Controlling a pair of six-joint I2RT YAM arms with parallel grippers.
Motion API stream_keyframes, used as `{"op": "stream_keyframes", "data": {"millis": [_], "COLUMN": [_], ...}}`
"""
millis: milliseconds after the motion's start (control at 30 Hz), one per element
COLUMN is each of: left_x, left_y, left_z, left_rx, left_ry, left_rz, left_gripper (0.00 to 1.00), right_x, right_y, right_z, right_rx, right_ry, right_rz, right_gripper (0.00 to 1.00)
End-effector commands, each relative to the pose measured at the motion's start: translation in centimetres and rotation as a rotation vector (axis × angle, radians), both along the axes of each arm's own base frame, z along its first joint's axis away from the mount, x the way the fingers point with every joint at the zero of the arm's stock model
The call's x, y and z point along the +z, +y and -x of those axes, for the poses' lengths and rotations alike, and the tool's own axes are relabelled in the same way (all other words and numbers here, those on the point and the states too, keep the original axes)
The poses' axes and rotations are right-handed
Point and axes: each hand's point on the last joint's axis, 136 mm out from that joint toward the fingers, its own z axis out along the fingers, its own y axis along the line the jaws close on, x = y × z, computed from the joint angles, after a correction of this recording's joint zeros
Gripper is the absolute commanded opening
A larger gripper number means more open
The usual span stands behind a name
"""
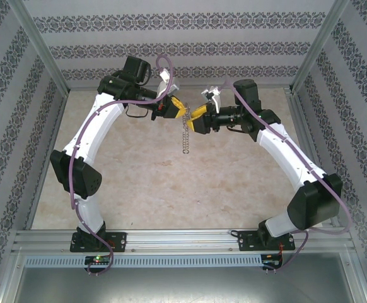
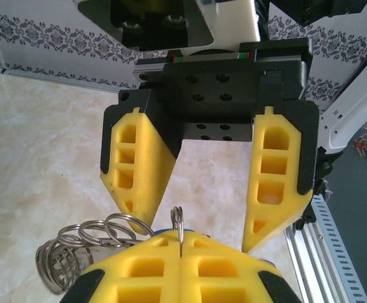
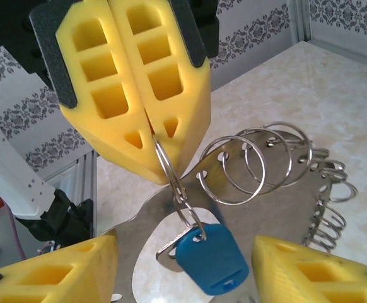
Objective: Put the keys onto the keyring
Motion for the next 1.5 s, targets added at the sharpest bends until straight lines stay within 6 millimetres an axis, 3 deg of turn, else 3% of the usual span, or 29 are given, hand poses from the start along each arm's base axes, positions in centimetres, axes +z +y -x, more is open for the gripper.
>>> {"op": "stream_keyframes", "data": {"millis": [0, 67, 233, 333, 600, 767, 833, 967, 1200, 1467], "left_x": [2.6, 2.7, 2.7, 2.7, 2.7, 2.7, 2.7, 2.6, 2.6, 2.7], "left_y": [-0.2, -0.2, -0.2, -0.2, -0.2, -0.2, -0.3, -0.2, -0.2, -0.2], "left_z": [1.3, 1.3, 1.3, 1.3, 1.3, 1.4, 1.4, 1.4, 1.4, 1.5], "left_rx": [-0.03, -0.03, -0.031, -0.033, -0.034, -0.036, -0.036, -0.036, -0.038, -0.041], "left_ry": [-0.053, -0.054, -0.055, -0.056, -0.053, -0.055, -0.055, -0.053, -0.053, -0.052], "left_rz": [0.059, 0.062, 0.063, 0.065, 0.067, 0.07, 0.07, 0.069, 0.07, 0.075], "left_gripper": [0.0, 0.0, 0.0, 0.0, 0.0, 0.0, 0.0, 0.0, 0.0, 0.0], "right_x": [0.0, -0.5, -1.2, -1.0, -0.3, -0.2, -0.1, 0.2, 2.9, 4.8], "right_y": [0.9, 1.0, 1.1, 1.4, 2.8, 2.5, 2.1, 0.5, -2.5, -1.6], "right_z": [0.1, 0.0, -0.1, 0.1, 1.6, 1.4, 1.2, 1.2, 1.3, 0.4], "right_rx": [0.038, 0.036, 0.039, 0.059, 0.161, 0.155, 0.144, 0.106, 0.028, 0.052], "right_ry": [0.0, 0.011, 0.033, 0.038, 0.048, 0.046, 0.048, 0.035, -0.032, -0.065], "right_rz": [-0.022, -0.015, -0.006, -0.01, -0.01, -0.004, -0.001, 0.003, -0.04, -0.093], "right_gripper": [0.54, 0.48, 0.1, 0.0, 0.0, 0.0, 0.21, 0.38, 0.39, 0.39]}}
